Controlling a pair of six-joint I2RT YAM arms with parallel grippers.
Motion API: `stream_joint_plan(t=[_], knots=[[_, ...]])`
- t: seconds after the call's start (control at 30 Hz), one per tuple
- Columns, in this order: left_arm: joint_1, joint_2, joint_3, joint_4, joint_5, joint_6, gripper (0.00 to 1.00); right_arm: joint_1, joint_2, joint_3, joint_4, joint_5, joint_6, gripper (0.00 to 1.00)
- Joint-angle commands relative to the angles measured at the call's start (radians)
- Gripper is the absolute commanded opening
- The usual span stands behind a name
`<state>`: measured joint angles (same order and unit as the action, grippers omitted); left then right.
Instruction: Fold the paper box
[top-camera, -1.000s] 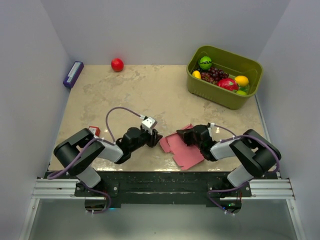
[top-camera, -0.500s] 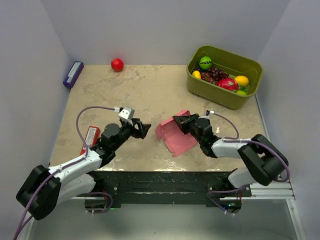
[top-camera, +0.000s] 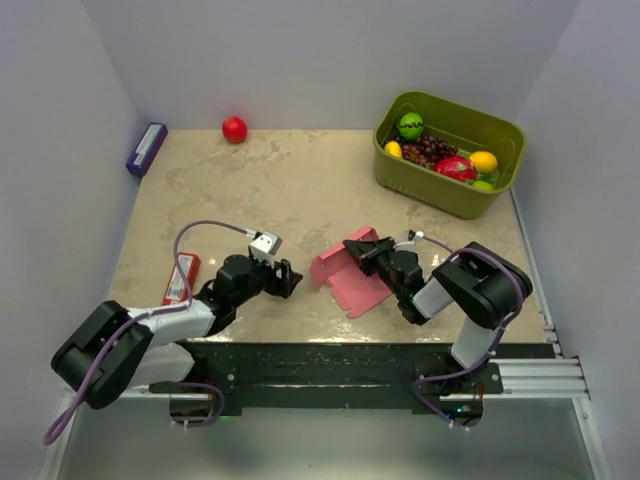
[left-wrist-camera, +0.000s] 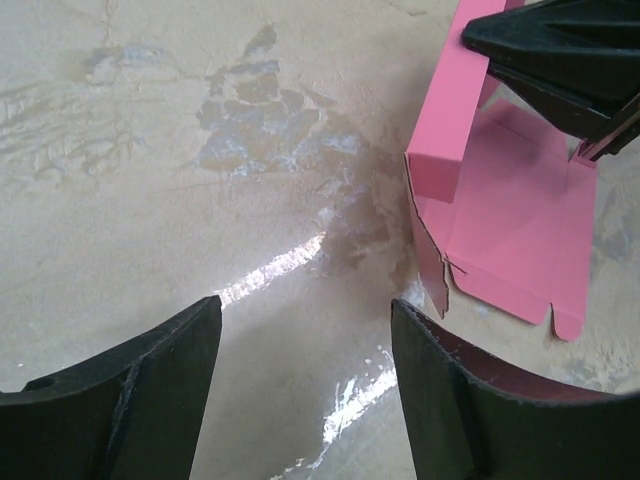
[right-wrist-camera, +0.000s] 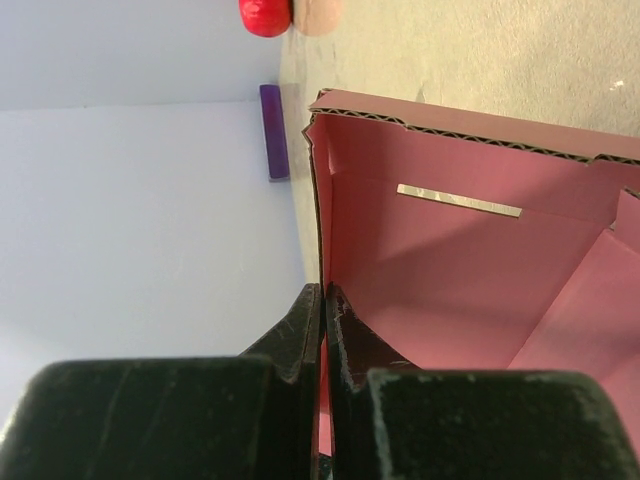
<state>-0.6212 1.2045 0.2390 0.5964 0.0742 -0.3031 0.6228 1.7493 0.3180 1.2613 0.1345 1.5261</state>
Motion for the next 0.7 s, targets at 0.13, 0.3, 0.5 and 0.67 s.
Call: stream_joint_plan(t=[0.13,0.3,0.5,0.67], knots=[[-0.012,0.095,-0.027,0.209,0.099,0.031,0.71,0.005,0.022,0.003,0.256,-0.026,-0.078,0.00],[-0.023,0.158,0.008,0.229,0.108,0.045,0.68,0.005,0.077,0.007,0.360,-0.053,-0.095,0.00],[-0.041,0.185,0.029,0.249,0.107,0.051,0.67,0.005,0.173,0.004,0.521,-0.079,-0.093,0.00],[-0.081,0.230,0.042,0.264,0.107,0.065,0.66,0.003,0.155,0.004,0.507,-0.087,-0.107,0.00]])
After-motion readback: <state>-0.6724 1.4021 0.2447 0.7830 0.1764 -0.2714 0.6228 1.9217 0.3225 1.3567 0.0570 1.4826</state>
